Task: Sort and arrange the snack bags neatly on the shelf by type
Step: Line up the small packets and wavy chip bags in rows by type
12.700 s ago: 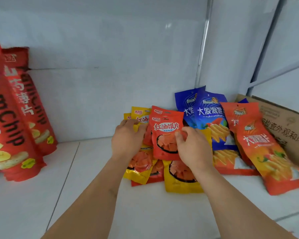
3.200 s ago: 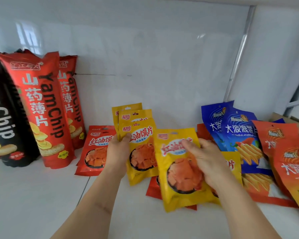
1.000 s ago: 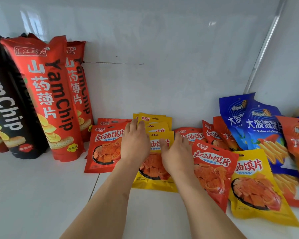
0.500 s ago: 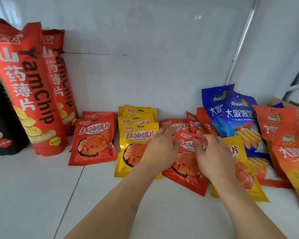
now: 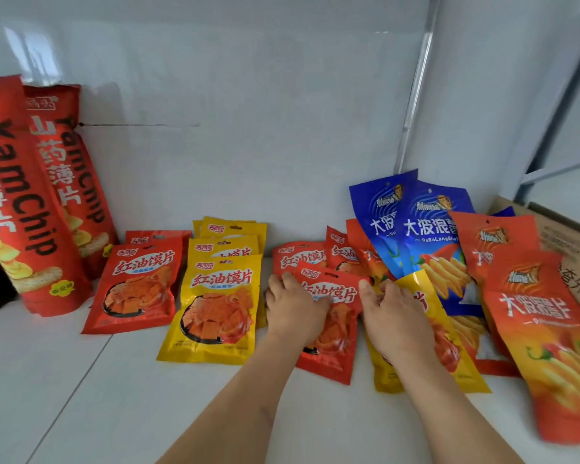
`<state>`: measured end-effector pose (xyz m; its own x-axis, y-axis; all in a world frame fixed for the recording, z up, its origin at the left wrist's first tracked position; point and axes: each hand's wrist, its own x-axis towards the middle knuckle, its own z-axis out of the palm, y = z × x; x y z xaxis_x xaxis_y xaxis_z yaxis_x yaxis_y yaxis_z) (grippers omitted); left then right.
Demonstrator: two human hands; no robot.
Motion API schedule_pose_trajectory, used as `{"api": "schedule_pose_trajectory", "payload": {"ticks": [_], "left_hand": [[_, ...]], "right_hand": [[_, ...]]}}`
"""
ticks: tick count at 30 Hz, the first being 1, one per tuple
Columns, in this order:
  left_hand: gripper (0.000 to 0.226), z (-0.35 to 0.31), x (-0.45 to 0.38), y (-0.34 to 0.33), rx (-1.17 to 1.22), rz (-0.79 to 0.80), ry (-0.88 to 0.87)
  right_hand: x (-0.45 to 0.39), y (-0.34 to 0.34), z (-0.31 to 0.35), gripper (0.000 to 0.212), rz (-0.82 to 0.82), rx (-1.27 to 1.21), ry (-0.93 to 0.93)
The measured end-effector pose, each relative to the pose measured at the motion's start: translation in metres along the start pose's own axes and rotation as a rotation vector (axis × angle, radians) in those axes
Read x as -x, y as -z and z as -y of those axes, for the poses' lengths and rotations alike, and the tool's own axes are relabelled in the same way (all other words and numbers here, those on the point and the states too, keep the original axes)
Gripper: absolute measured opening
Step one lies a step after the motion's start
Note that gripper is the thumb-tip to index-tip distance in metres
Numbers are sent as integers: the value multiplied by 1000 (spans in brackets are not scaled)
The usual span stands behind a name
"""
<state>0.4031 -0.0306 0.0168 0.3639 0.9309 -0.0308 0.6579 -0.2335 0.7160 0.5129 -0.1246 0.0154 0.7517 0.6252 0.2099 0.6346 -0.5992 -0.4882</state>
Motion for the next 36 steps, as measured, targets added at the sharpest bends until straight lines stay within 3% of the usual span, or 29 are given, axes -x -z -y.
{"api": "schedule_pose_trajectory", "payload": {"ticks": [6, 9, 11, 15, 18, 21, 23, 27, 36], "left_hand": [[106, -6, -6, 3, 101, -94, 69], [104, -8, -7, 6, 146, -117, 90], [91, -9, -7, 12, 235, -141, 98], [36, -4, -11, 37, 502, -86, 153], [22, 2, -14, 50, 611, 2, 183], [9, 7, -14, 58, 613, -26, 138], [10, 12, -15, 61, 599, -65, 113], [15, 18, -15, 66, 532, -124, 82], [11, 28, -19, 78, 406, -254, 57]], "right_hand": [[1, -1, -1, 53, 101, 117, 111], [-3, -4, 3, 65, 153, 113, 86], [-6, -4, 8, 67, 191, 43, 51], [-13, 1, 18, 66, 278, -39, 86], [-20, 7, 26, 56, 207, -91, 93], [-31, 5, 34, 40, 54, -186, 126], [-40, -2, 37, 42, 13, -196, 144], [-47, -20, 32, 63, 75, -60, 110], [-49, -26, 30, 35, 11, 1, 142]]}}
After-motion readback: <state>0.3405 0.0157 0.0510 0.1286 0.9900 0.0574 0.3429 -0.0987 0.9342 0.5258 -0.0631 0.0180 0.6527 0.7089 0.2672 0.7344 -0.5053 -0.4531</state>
